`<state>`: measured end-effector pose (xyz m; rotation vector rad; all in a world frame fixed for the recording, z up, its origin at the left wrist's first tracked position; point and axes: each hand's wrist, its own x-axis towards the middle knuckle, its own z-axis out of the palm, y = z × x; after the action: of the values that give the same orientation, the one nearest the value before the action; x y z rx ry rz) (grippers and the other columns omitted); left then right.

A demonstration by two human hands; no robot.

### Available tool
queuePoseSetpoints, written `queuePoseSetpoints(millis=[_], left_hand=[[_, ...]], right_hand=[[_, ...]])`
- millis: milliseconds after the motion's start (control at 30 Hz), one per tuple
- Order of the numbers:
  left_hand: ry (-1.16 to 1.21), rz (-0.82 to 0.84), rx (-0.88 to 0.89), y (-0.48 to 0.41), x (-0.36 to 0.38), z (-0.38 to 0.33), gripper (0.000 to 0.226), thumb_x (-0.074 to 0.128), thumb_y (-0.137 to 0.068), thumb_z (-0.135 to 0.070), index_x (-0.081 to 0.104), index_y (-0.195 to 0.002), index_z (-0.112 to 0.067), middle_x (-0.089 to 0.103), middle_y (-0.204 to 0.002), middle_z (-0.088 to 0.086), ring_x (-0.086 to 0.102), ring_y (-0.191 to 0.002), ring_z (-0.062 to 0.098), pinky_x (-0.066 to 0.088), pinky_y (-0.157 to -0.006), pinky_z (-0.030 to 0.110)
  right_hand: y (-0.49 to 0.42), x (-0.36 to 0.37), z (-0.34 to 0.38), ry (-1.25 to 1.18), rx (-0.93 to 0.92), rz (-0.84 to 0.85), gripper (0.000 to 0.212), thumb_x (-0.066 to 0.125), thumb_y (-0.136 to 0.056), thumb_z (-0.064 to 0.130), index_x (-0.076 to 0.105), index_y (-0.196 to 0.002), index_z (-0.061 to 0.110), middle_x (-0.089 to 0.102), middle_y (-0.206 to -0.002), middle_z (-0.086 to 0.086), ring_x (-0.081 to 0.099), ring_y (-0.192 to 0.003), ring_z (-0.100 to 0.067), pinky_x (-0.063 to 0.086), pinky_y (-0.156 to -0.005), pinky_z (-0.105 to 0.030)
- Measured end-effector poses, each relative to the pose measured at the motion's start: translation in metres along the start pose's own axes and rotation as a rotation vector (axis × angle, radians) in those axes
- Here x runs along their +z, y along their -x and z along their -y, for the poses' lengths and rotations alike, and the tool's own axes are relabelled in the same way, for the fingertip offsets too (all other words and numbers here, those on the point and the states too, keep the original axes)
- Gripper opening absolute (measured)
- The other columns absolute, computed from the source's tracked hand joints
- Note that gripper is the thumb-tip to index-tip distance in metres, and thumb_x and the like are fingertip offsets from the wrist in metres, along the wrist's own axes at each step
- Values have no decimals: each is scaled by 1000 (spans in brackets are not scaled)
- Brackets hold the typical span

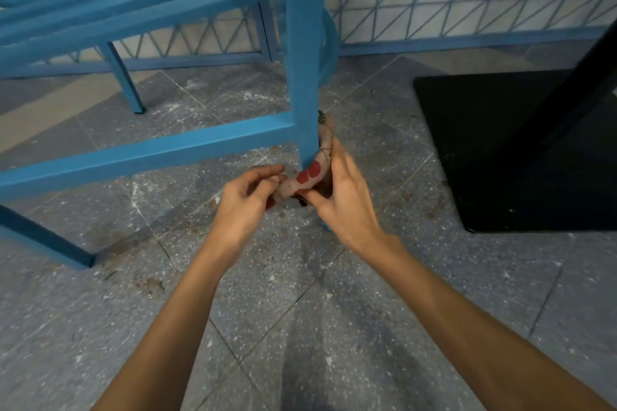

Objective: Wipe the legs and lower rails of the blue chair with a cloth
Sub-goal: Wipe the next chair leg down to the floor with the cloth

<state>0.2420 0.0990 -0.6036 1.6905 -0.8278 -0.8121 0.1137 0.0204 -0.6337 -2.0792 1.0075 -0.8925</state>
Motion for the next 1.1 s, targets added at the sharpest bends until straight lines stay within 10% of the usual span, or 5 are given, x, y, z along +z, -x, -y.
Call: queuePoseSetpoints(millis=[467,933,1100], left_hand=[[-48,-43,-45,2,-8,-6,24,55,-92,-20,64,-113,-26,69,-107,-12,62,-100,1,42,-78,18],[109,-185,18,2,-9,-15,13,57,-92,-23,65,-98,-31,69,-93,-16,63,-88,-7,48,-86,25],[98,-222,8,5,-15,-15,11,60,-90,-21,66,-95,-29,69,-100,-14,62,-97,-2,48,-95,33]], right_hand=[[27,44,-83,-138,493,185,62,75,-78,10,47,-133,13,64,-114,-4,62,-106,-20,47,-83,-17],[-13,12,12,-469,133,-34,75,74,-71,7,38,-136,15,57,-120,-5,59,-110,-12,53,-91,-29],[-4,23,2,-492,189,-64,67,77,-70,-1,45,-128,7,61,-111,-9,62,-96,0,48,-76,-8]])
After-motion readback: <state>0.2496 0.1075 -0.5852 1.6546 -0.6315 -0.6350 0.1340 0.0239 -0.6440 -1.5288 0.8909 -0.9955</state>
